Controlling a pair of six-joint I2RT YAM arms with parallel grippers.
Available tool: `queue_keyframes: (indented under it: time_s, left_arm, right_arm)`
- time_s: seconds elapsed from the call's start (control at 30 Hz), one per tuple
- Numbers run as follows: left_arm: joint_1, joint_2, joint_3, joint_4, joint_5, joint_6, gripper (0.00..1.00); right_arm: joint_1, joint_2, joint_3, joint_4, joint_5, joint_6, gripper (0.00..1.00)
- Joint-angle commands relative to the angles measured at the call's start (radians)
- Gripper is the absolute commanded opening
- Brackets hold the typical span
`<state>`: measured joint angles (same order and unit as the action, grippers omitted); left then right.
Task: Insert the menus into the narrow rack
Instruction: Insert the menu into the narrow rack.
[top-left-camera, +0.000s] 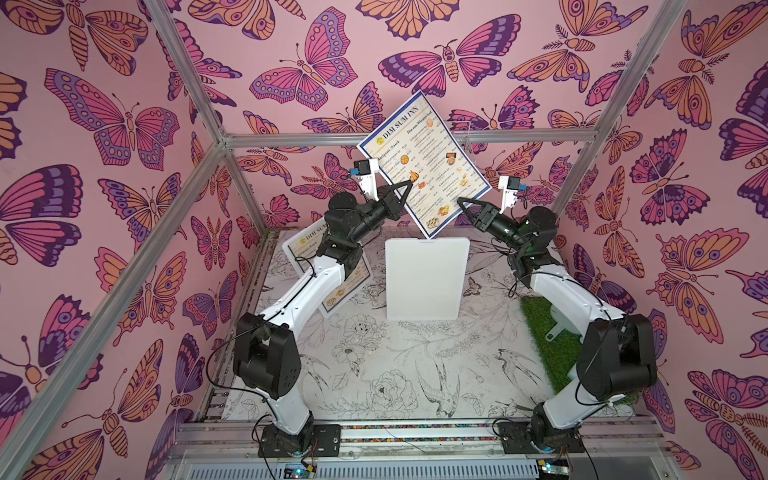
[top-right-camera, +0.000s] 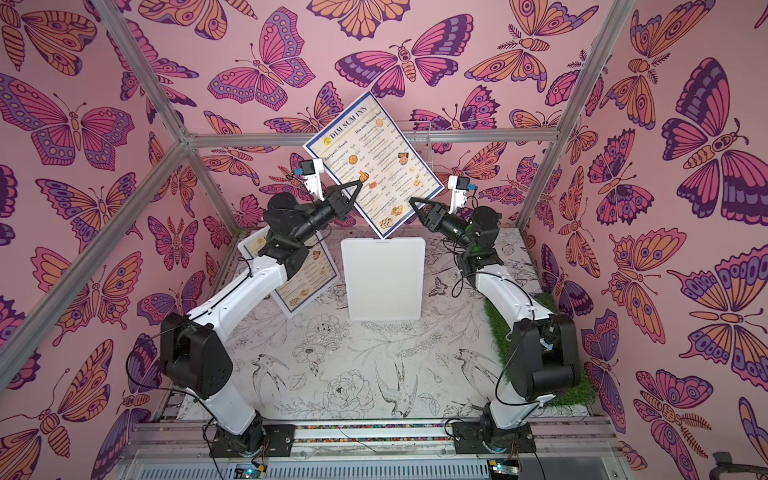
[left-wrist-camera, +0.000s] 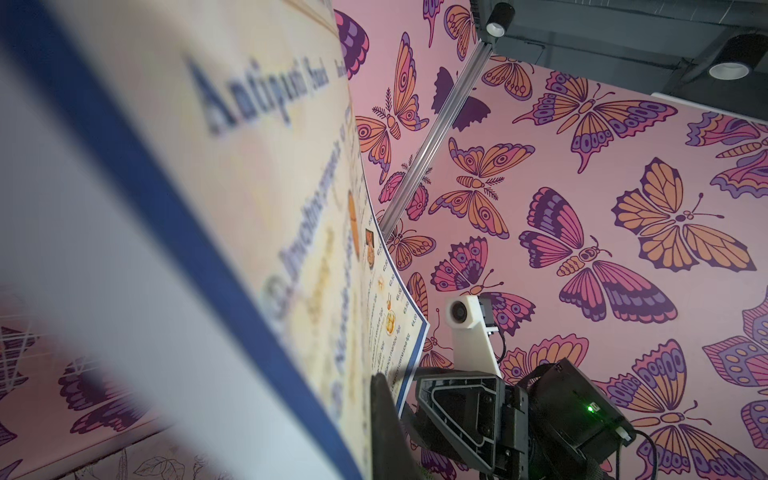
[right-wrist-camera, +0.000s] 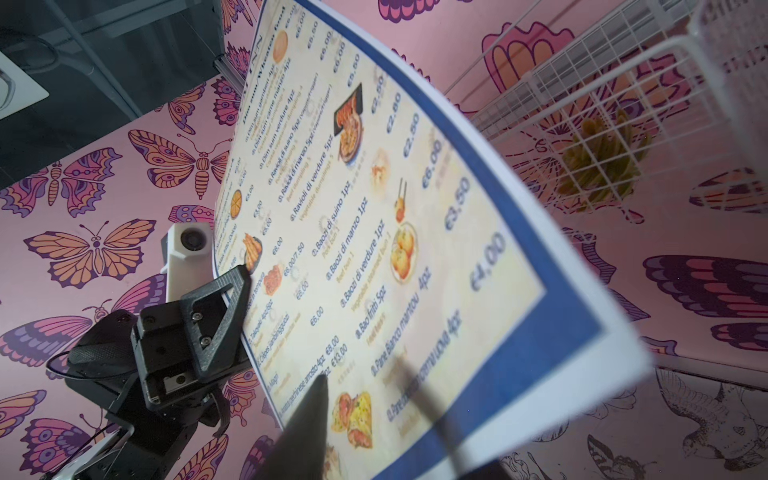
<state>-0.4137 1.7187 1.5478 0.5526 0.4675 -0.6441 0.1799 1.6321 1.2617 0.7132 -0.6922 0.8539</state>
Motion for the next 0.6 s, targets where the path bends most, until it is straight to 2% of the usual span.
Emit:
queue_keyframes:
  time_s: [0.0, 0.13, 0.57]
  left_arm:
    - [-0.004, 0.012, 0.009, 0.022, 0.011, 0.012, 0.02]
    - [-0.003, 0.015, 0.009, 0.016, 0.019, 0.028, 0.02]
    - [-0.002, 0.048, 0.029, 0.014, 0.071, 0.095, 0.02]
  right_arm:
    - [0.009, -0.035, -0.005, 0.008, 0.008, -0.027, 0.37]
    - [0.009, -0.046, -0.010, -0.001, 0.012, -0.045, 0.28]
    - [0.009, -0.052, -0.027, -0.004, 0.016, -0.102, 0.06]
